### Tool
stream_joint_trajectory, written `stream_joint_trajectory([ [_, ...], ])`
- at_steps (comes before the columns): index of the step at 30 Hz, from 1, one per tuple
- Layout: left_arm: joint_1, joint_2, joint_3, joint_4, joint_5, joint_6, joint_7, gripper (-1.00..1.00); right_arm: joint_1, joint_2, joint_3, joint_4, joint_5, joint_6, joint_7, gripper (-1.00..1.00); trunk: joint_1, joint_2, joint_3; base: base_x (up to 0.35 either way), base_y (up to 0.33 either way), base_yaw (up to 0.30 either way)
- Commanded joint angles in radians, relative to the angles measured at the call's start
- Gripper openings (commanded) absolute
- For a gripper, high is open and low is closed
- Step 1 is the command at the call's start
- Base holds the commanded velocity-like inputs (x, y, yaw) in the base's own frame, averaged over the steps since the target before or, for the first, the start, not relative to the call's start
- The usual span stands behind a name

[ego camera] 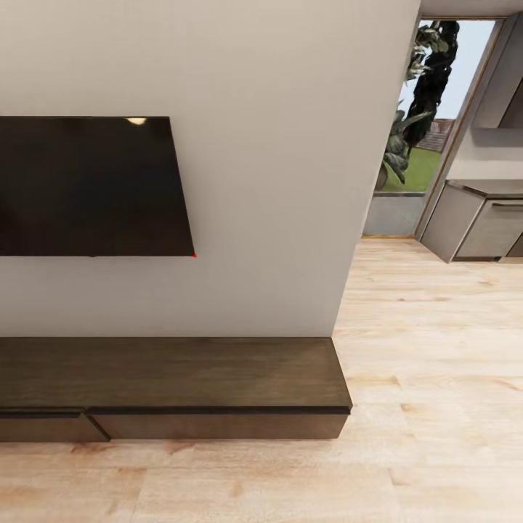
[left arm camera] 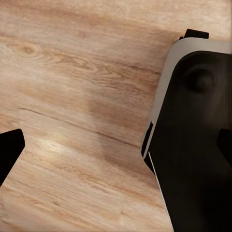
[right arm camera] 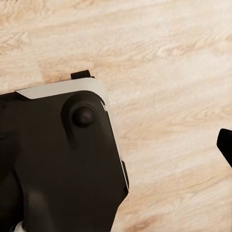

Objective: Place each of the two pumpkins and all three candles from the living room inside a cabinet in the living room (use any cabinet), then make sure every cabinet is closed, and position the cauldron so it is next to a table in the living room.

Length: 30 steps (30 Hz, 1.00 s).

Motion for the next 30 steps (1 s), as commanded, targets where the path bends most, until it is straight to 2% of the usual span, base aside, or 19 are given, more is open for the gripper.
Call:
stream_joint_trajectory([
  [1,0.000,0.000,-0.008,-0.001,0.009,0.000,0.003,1.00,-0.001,0.001,0.008,0.002,-0.007,-0.004,0.000,1.00,0.000,-0.001,-0.002,0.000,0.000,0.000],
  [6,0.000,0.009,-0.008,-0.001,0.007,0.000,0.003,1.00,-0.001,0.001,0.007,-0.002,0.001,-0.005,0.001,1.00,0.000,-0.001,-0.002,0.000,0.000,0.000],
  [22,0.000,0.007,-0.008,-0.001,0.011,0.000,0.003,1.00,-0.001,0.007,0.009,-0.005,-0.004,-0.005,0.006,1.00,0.000,-0.001,-0.002,0.000,0.000,0.000],
  [30,0.000,0.008,-0.008,-0.001,0.010,0.000,0.003,1.00,-0.001,0.001,0.007,-0.005,-0.004,-0.006,0.006,1.00,0.000,-0.001,-0.002,0.000,0.000,0.000],
])
